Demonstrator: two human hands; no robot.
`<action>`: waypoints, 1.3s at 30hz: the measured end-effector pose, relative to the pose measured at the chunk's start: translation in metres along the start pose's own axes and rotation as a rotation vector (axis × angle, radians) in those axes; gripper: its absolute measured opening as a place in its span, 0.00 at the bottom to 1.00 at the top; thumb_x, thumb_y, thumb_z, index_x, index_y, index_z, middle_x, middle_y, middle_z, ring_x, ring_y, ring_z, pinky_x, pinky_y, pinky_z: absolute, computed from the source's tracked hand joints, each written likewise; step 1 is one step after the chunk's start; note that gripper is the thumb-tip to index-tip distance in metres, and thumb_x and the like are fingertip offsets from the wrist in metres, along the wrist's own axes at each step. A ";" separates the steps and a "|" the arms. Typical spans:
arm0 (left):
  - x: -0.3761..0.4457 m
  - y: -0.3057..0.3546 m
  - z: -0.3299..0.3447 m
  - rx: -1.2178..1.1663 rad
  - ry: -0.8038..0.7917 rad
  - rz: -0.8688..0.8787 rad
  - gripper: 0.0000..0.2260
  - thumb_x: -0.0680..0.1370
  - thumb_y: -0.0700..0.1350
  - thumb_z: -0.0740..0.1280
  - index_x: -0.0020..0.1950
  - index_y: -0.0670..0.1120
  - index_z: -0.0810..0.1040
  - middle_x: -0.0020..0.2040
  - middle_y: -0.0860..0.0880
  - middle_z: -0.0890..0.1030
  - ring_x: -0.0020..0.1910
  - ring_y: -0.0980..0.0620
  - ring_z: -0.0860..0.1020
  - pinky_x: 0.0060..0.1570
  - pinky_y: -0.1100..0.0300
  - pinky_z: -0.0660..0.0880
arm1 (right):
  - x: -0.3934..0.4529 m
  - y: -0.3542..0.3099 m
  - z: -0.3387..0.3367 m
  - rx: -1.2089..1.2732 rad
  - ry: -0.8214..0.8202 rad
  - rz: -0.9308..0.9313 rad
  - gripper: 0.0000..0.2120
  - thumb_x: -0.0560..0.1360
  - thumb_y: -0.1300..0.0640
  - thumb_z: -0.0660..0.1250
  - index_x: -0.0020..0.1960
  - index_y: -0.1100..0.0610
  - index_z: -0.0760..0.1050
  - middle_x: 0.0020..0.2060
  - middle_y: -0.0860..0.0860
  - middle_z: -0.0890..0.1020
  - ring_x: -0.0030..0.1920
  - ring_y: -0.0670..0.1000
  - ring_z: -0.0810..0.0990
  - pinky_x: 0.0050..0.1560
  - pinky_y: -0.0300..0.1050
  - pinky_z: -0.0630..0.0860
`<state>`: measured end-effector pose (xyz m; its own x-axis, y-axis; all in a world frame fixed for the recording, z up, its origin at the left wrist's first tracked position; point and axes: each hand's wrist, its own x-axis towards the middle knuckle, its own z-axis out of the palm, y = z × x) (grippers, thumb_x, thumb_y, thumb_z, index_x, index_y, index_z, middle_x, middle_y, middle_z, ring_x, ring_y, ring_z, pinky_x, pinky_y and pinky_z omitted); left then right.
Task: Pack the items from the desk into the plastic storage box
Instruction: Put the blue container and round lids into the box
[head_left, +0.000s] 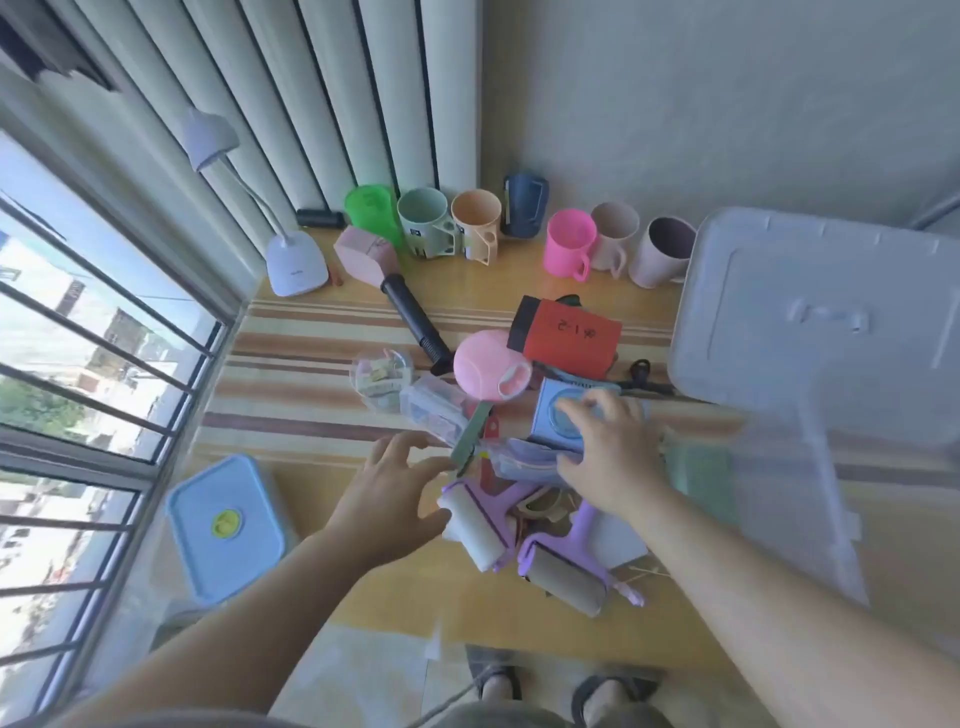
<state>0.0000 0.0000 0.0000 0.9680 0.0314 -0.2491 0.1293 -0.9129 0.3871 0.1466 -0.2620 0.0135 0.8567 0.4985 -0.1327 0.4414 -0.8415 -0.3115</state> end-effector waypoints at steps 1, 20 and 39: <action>0.002 0.000 -0.002 -0.009 -0.006 0.014 0.26 0.72 0.61 0.70 0.70 0.61 0.75 0.71 0.53 0.67 0.72 0.45 0.64 0.67 0.45 0.73 | 0.010 0.007 -0.004 -0.066 -0.003 0.018 0.32 0.69 0.49 0.75 0.72 0.46 0.72 0.67 0.51 0.72 0.64 0.62 0.70 0.59 0.55 0.74; 0.071 0.076 -0.004 -0.104 0.073 0.146 0.42 0.69 0.53 0.76 0.80 0.60 0.60 0.73 0.48 0.65 0.70 0.42 0.66 0.66 0.44 0.73 | 0.017 0.057 -0.018 0.040 -0.135 0.109 0.49 0.65 0.42 0.77 0.81 0.46 0.60 0.71 0.43 0.69 0.68 0.57 0.67 0.65 0.53 0.74; 0.102 0.351 -0.103 -0.549 -0.006 0.503 0.37 0.60 0.66 0.80 0.65 0.58 0.73 0.56 0.61 0.81 0.55 0.58 0.80 0.53 0.51 0.79 | -0.159 0.178 -0.268 0.542 0.224 -0.029 0.31 0.70 0.30 0.75 0.68 0.41 0.76 0.63 0.41 0.78 0.68 0.49 0.77 0.67 0.46 0.74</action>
<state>0.1660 -0.2750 0.2021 0.9377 -0.3402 0.0706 -0.2382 -0.4815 0.8435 0.1608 -0.5468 0.2316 0.9079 0.4137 0.0670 0.3165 -0.5720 -0.7568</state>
